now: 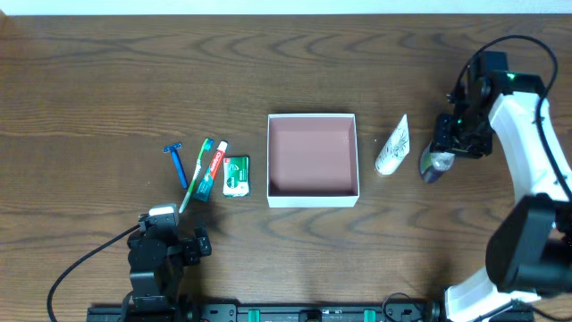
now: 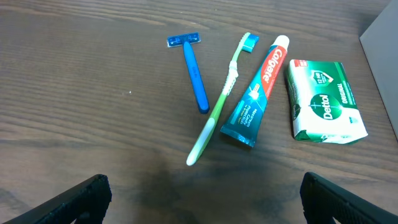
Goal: Pack container
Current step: 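Carry the bottle left and lower it into the box, release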
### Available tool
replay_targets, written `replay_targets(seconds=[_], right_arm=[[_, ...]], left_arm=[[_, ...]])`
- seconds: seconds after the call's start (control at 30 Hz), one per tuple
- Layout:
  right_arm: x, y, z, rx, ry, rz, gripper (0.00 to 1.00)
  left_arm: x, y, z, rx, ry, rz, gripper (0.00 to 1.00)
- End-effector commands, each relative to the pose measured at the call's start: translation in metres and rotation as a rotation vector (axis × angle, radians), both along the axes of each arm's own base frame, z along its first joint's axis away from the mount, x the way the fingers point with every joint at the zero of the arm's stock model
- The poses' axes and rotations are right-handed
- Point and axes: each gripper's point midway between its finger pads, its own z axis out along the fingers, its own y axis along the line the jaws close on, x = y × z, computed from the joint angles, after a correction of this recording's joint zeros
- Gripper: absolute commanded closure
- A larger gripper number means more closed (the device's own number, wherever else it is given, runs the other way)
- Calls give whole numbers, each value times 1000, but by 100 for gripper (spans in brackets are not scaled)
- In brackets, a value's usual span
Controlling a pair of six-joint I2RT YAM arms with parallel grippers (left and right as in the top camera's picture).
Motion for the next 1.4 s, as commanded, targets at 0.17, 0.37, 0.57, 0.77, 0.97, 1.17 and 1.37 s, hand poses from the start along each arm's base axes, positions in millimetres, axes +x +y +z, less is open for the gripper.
replay_targets(seconds=[0.17,0.37,0.57,0.77,0.97,1.17,1.37], right_arm=[[-17,11,125,-39,-373,42,68],[-45,42,201,-24,-658,138,70],[-70,99,258,138,-901,312,68],[-68,148,254,242,-878,435,68],[-28,189,200,257,-702,440,69],[16,204,126,212,-514,335,65],[36,218,62,176,-375,322,62]], left_arm=[[-1,1,-5,5,10,2,2],[-1,1,-5,5,9,2,2],[-1,1,-5,5,9,2,2],[-1,1,-5,5,9,2,2],[-1,1,-5,5,9,2,2],[-1,1,-5,5,9,2,2],[-1,1,-5,5,10,2,2]])
